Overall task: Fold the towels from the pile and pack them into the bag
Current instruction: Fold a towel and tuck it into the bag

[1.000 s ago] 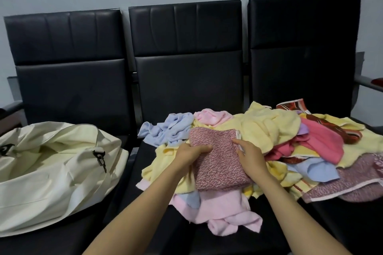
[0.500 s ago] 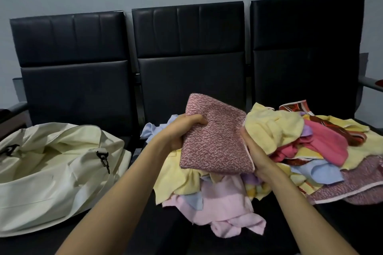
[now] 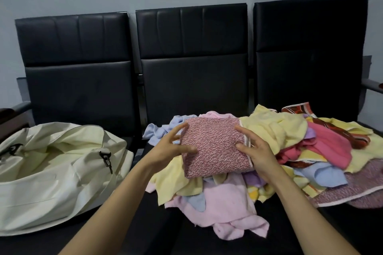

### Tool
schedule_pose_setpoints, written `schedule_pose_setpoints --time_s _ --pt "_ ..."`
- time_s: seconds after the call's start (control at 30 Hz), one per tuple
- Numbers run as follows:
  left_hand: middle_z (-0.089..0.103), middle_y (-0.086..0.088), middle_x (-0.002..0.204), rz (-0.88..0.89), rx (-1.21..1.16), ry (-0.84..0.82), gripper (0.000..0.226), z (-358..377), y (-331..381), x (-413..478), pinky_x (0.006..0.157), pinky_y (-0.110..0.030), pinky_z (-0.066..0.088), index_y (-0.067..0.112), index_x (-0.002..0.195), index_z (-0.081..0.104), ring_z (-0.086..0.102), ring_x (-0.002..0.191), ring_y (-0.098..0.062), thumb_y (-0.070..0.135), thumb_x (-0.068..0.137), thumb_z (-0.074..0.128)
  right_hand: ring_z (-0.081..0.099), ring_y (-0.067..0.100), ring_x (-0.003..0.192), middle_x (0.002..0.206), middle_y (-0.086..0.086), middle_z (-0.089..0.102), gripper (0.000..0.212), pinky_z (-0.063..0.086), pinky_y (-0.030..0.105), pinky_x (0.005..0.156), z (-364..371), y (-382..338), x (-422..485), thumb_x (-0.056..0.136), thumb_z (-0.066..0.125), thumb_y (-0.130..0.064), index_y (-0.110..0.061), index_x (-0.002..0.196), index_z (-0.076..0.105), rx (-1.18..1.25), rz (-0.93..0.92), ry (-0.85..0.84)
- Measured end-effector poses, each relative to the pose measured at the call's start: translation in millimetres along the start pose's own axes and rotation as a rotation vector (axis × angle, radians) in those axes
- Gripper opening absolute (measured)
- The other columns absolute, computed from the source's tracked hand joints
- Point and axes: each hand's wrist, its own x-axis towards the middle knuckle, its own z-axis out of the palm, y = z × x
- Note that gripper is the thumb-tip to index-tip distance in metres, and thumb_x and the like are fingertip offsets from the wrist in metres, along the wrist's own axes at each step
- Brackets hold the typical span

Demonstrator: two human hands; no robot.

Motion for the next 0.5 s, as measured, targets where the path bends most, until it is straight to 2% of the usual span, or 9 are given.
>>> schedule_pose_setpoints --time_s 0.07,0.1,0.17,0.23,0.33,0.4,0.47,0.5 --pt "0.047 -0.002 0.137 0.068 0.118 -0.013 0.077 0.3 -6.8 -5.0 0.083 -0.026 0.053 0.035 0.130 0.052 0.060 0.103 -0.022 -0.007 0.071 0.078 0.058 0.015 0.117 0.132 -0.002 0.059 0.054 0.053 0.028 0.090 -0.7 -2.8 -0.3 0.083 0.064 0.008 -0.038 0.112 0.068 0.007 0.026 -0.043" --pt "0.044 -0.003 0.139 0.115 0.214 0.030 0.075 -0.4 -10.6 -4.7 0.086 -0.028 0.053 0.040 0.124 0.056 0.059 0.105 -0.027 -0.003 0.068 0.080 0.059 0.015 0.117 0.132 -0.002 0.059 0.056 0.053 0.026 0.087 -1.6 -3.2 -0.3 0.081 0.066 0.007 -0.040 0.112 0.068 -0.017 0.045 -0.084" --pt "0.033 -0.004 0.143 0.173 0.414 0.145 0.069 -1.8 -14.1 -4.3 0.098 -0.035 0.046 0.047 0.118 0.059 0.044 0.127 -0.036 0.007 0.066 0.082 0.056 0.013 0.119 0.133 -0.005 0.057 0.062 0.051 0.024 0.090 -1.5 -6.1 -1.3 0.076 0.073 0.005 -0.043 0.115 0.065 -0.163 0.070 -0.141" --pt "0.015 -0.005 0.152 0.170 0.548 0.217 0.069 0.2 -11.9 -8.0 0.101 -0.027 0.036 0.039 0.127 0.054 0.026 0.139 -0.027 0.007 0.072 0.080 0.052 0.011 0.122 0.134 -0.008 0.055 0.066 0.047 0.021 0.094 1.1 -10.0 -2.6 0.072 0.077 0.004 -0.042 0.117 0.061 -0.337 0.059 -0.123" --pt "-0.006 -0.005 0.155 0.166 0.675 0.195 0.084 5.6 -9.5 -16.0 0.106 -0.024 0.026 0.024 0.142 0.042 0.016 0.142 -0.020 0.016 0.069 0.084 0.050 0.011 0.117 0.129 -0.007 0.055 0.063 0.042 0.011 0.082 9.4 -18.7 -5.5 0.071 0.078 0.002 -0.037 0.118 0.060 -0.511 -0.005 -0.029" --pt "-0.007 -0.005 0.154 0.214 0.738 0.210 0.086 12.7 -8.4 -22.2 0.099 -0.012 0.023 0.020 0.142 0.040 0.025 0.131 -0.015 0.015 0.069 0.084 0.050 0.013 0.113 0.126 -0.003 0.056 0.063 0.042 0.018 0.084 14.1 -22.1 -6.6 0.072 0.078 0.000 -0.032 0.123 0.059 -0.649 -0.056 0.031" --pt "0.002 -0.007 0.150 0.309 0.752 0.307 0.074 17.5 -10.5 -23.8 0.085 0.005 0.021 0.014 0.137 0.045 0.036 0.117 -0.016 0.006 0.072 0.079 0.052 0.019 0.112 0.124 0.001 0.058 0.064 0.043 0.031 0.092 18.7 -21.4 -6.8 0.072 0.077 -0.001 -0.028 0.128 0.058 -0.804 -0.110 0.091" --pt "0.008 -0.007 0.148 0.353 0.748 0.356 0.068 18.8 -11.7 -23.3 0.081 0.008 0.022 0.012 0.134 0.049 0.040 0.115 -0.018 0.003 0.073 0.077 0.052 0.022 0.112 0.123 0.003 0.060 0.063 0.043 0.036 0.096 21.0 -20.4 -7.2 0.073 0.076 -0.002 -0.026 0.128 0.058 -0.870 -0.136 0.120"
